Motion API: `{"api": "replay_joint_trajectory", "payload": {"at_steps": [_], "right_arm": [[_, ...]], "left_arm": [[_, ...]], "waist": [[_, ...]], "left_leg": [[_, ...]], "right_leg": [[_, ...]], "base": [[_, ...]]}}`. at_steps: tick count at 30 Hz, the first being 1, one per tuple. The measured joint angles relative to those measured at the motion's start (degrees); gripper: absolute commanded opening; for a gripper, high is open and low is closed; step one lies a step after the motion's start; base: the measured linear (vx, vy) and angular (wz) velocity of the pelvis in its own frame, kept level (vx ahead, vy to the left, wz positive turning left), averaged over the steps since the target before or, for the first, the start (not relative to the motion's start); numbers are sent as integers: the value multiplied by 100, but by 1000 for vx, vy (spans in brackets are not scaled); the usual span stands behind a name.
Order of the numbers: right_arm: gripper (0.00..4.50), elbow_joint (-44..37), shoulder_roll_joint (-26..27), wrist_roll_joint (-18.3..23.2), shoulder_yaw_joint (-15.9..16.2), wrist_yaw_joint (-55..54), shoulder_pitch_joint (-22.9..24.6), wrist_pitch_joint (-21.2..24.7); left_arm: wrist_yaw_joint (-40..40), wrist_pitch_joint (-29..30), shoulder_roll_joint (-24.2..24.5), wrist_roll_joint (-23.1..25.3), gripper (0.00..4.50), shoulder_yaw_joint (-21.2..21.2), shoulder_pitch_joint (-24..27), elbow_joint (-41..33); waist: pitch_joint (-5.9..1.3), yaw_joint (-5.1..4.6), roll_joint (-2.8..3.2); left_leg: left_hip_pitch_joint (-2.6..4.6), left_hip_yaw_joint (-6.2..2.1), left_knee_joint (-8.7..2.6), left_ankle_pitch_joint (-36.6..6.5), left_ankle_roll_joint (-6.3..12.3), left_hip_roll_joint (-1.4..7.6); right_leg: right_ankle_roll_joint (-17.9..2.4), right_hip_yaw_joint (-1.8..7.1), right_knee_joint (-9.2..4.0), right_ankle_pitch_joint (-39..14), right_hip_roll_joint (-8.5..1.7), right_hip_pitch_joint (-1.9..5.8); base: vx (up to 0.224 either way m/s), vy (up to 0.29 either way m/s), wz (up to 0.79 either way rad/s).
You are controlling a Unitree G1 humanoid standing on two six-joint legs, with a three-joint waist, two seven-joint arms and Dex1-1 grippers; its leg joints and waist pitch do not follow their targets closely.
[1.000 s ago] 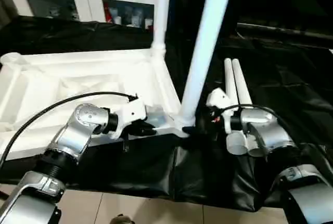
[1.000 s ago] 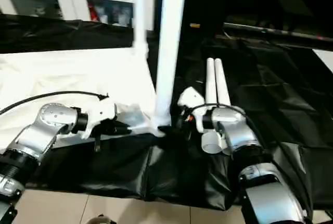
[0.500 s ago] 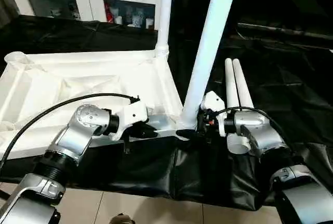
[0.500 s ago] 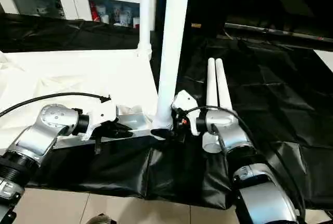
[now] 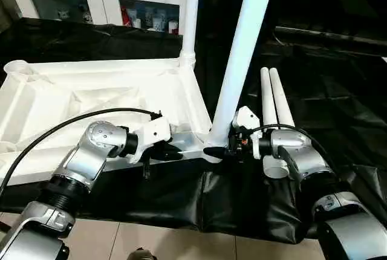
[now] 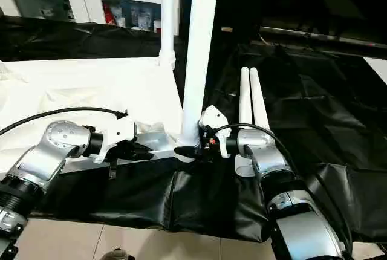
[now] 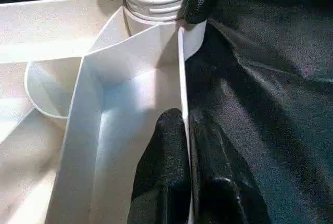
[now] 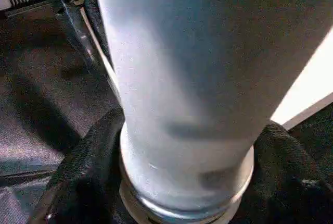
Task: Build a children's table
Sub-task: Rotate leg to tighten
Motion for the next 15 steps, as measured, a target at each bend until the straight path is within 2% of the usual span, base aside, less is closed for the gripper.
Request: {"api": "replay_joint_trajectory", "payload": {"at_steps": [4,6,9,11,13,15], "right_arm": [[277,198,211,42,-201,-426,1,36],[277,400,374,39,-382,-1163,-35,67],[277,681,644,26,-546,-2248,-109,133],[277,885,892,45,-707,-3032,-209,190],[276,1202,1168,48,-964,-4314,-511,388],[276,1368,1301,49,-1076,-4990,-684,508]], "left_arm": [[261,8,-154,35,0,53,-44,185],[682,15,-364,178,0,77,-196,465],[1203,81,-636,345,0,83,-386,856],[1560,217,-900,408,0,78,-553,1106],[2162,489,-1263,514,0,111,-860,1507],[2518,652,-1545,540,0,118,-1014,1729]], "waist": [[-3,-8,-1],[-5,-15,0],[-5,-26,0],[-6,-28,-2],[-4,-18,1],[-4,-4,2]], "left_leg": [[10,0,4,2,1,0],[32,-1,5,11,-3,0],[105,-1,1,14,-8,-5],[112,-1,-8,14,-10,-7],[103,-1,-11,17,-15,-9],[99,-1,-14,17,-15,-10]], "right_leg": [[-1,2,6,1,0,8],[-9,3,6,10,0,28],[-10,12,2,14,-3,85],[-8,13,-2,14,-4,88],[-15,15,-2,36,-4,77],[-17,15,-4,39,-5,77]], "base": [[0,0,0],[0,0,0],[-17,1,-1],[0,0,0],[0,0,0],[0,0,0]]}}
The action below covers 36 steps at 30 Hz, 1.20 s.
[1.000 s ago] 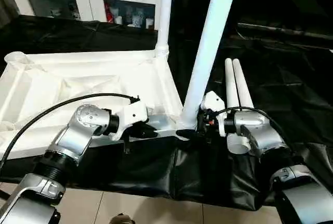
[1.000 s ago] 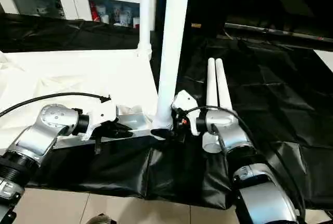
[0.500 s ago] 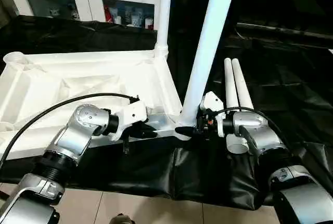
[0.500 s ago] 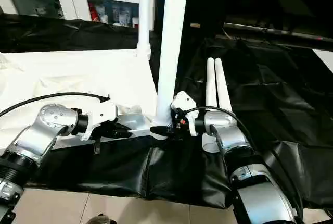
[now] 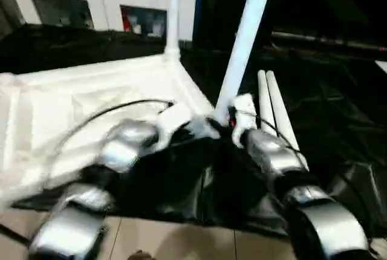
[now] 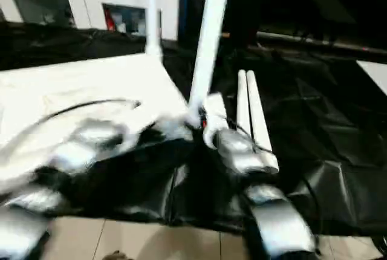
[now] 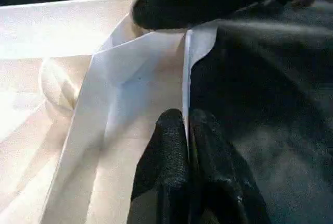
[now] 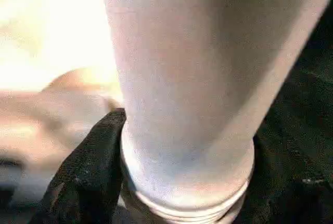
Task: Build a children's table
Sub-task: Rotate leg to tighten
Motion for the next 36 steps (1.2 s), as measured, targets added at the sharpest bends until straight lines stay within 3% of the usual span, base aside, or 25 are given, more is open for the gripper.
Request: {"api": "replay_joint_trajectory", "payload": {"at_steps": [6,7,8,14,19,25,28,36], "right_arm": [[276,310,89,-8,-74,-612,-255,-44],[332,316,90,-8,-91,-592,-258,-93],[346,337,90,-9,-108,-572,-263,-136],[389,406,213,-47,-62,-80,-263,-330],[431,153,-230,-167,252,1097,-68,-556],[443,-437,-838,-342,691,2463,282,-622],[443,-533,-1032,-363,698,2996,346,-587],[443,-1175,-1213,94,692,4315,486,-282]], "left_arm": [[358,83,-265,29,0,7,-157,211],[358,76,-261,28,0,7,-155,198],[357,55,-257,29,0,6,-153,197],[464,-107,22,80,0,120,-110,167],[-8,-360,396,61,0,106,194,-307],[-816,-778,842,-81,0,101,535,-751],[-1137,-870,1027,-183,0,93,701,-967],[-1797,-599,1194,-423,0,17,1120,-1767]], "waist": [[-8,31,25],[-7,30,29],[-5,28,31],[-2,-150,31],[4,-173,42],[3,-160,46],[4,-156,44],[5,-93,43]], "left_leg": [[-11,-1,-18,1,-1,-1],[-13,0,-18,1,-1,-1],[-16,-1,-18,1,-1,-1],[-28,-9,-16,2,-3,1],[-54,-8,-21,3,-2,3],[-102,-6,-10,21,34,2],[-101,-4,-11,21,33,4],[-112,2,-8,28,47,5]], "right_leg": [[14,-3,0,-3,-1,-7],[16,-3,-1,-4,-1,-8],[16,-4,-2,-4,-1,-10],[16,-8,-7,-3,3,-27],[10,-8,-8,-14,9,-53],[10,-8,-3,-16,7,-96],[10,-8,-2,-17,8,-97],[10,-8,1,-16,6,-109]], "base": [[0,0,0],[0,0,0],[0,0,0],[0,0,0],[0,0,0],[0,0,0],[0,0,0],[0,0,0]]}}
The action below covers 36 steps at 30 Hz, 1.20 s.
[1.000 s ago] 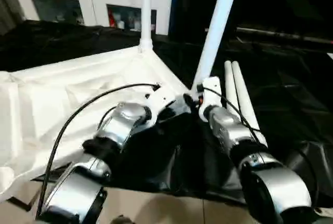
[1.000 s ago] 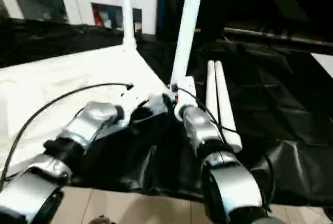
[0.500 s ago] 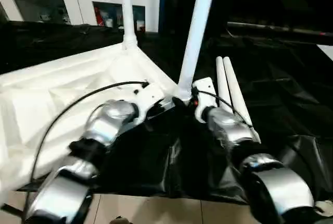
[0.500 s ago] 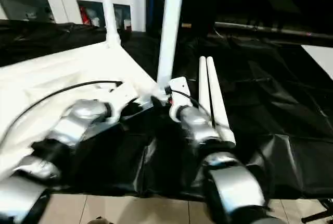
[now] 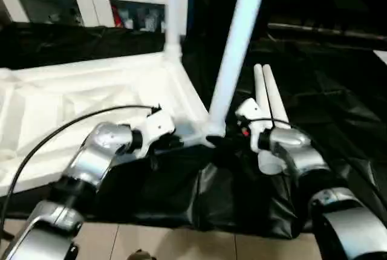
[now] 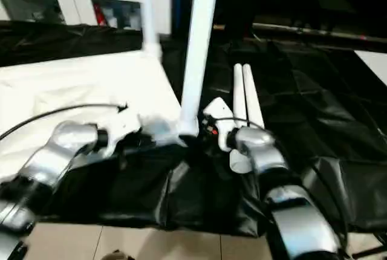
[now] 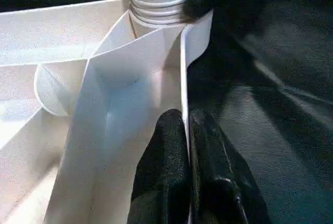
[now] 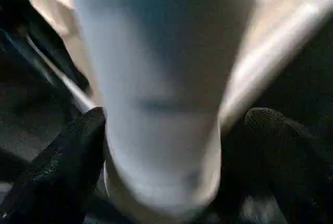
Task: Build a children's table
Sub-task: Rotate leg to tighten
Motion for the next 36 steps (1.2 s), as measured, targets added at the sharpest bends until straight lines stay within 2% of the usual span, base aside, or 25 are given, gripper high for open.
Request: {"api": "replay_joint_trajectory", "payload": {"at_steps": [5,9,13,25,28,30,31,36], "right_arm": [[443,-87,32,106,1,231,4,42],[443,-92,7,3,81,245,107,35],[443,-109,-32,-68,175,281,193,24],[443,-219,-5,-2,152,292,204,39],[404,-222,17,12,131,307,206,41],[404,-222,18,11,131,305,206,41],[378,-222,18,12,130,305,206,41],[339,-222,17,12,119,289,222,39]], "left_arm": [[-67,1,-4,-2,0,-14,10,-20],[-77,77,-6,-2,0,-13,20,-83],[-83,122,-7,-7,0,-12,27,-110],[-97,165,65,-8,0,-6,87,-217],[-100,166,73,-12,0,-5,87,-217],[-101,166,75,-13,0,-5,87,-217],[-102,166,75,-13,0,-5,87,-217],[-118,178,76,-18,0,-7,88,-218]], "waist": [[0,45,-1],[1,84,-1],[1,87,-2],[1,83,-2],[1,79,-2],[1,80,-2],[1,79,-2],[1,84,-2]], "left_leg": [[2,3,1,4,5,0],[1,4,-2,3,5,0],[-1,5,1,3,6,0],[0,5,1,3,7,0],[0,5,3,4,7,0],[0,5,3,4,7,0],[0,5,3,4,7,0],[0,5,3,4,7,0]], "right_leg": [[0,1,1,1,-1,1],[0,0,0,0,-1,0],[0,1,0,1,-1,-1],[0,1,2,1,-1,-2],[0,1,4,1,-1,-2],[0,1,4,1,-1,-2],[0,1,4,1,-1,-2],[0,1,5,1,-1,-1]], "base": [[0,0,0],[0,0,0],[0,0,0],[0,0,0],[0,0,0],[0,0,0],[0,0,0],[0,0,0]]}}
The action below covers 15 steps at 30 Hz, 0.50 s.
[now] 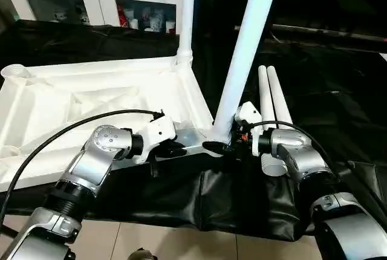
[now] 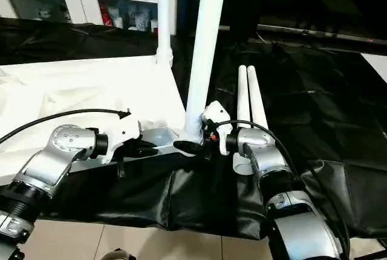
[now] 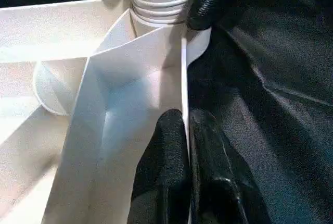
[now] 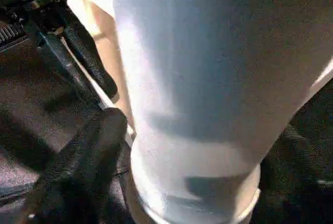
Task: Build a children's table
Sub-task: Rotate leg to tighten
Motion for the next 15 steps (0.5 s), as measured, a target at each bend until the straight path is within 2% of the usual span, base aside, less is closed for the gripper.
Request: {"api": "replay_joint_trajectory", "payload": {"at_steps": [5,6,12,15], "right_arm": [[306,-1,3,0,-9,-20,19,-3],[283,-1,7,0,-9,-24,20,-3],[274,0,78,-8,-19,-163,30,-5],[273,32,227,-14,-81,-473,67,-18]], "left_arm": [[-56,3,20,-16,0,0,9,-3],[-56,4,24,-18,0,0,10,-3],[-48,18,48,-31,0,14,22,-4],[49,34,33,-24,0,28,30,12]], "waist": [[0,1,-1],[0,0,-1],[-5,-19,-8],[-11,-62,-29]], "left_leg": [[1,-1,4,0,0,0],[1,-1,5,0,0,0],[4,-1,5,1,0,1],[13,-2,5,2,-2,3]], "right_leg": [[0,0,3,0,0,2],[0,0,3,0,0,2],[0,0,7,1,1,2],[-1,1,10,2,2,9]], "base": [[0,0,0],[0,0,0],[0,0,0],[0,0,0]]}}
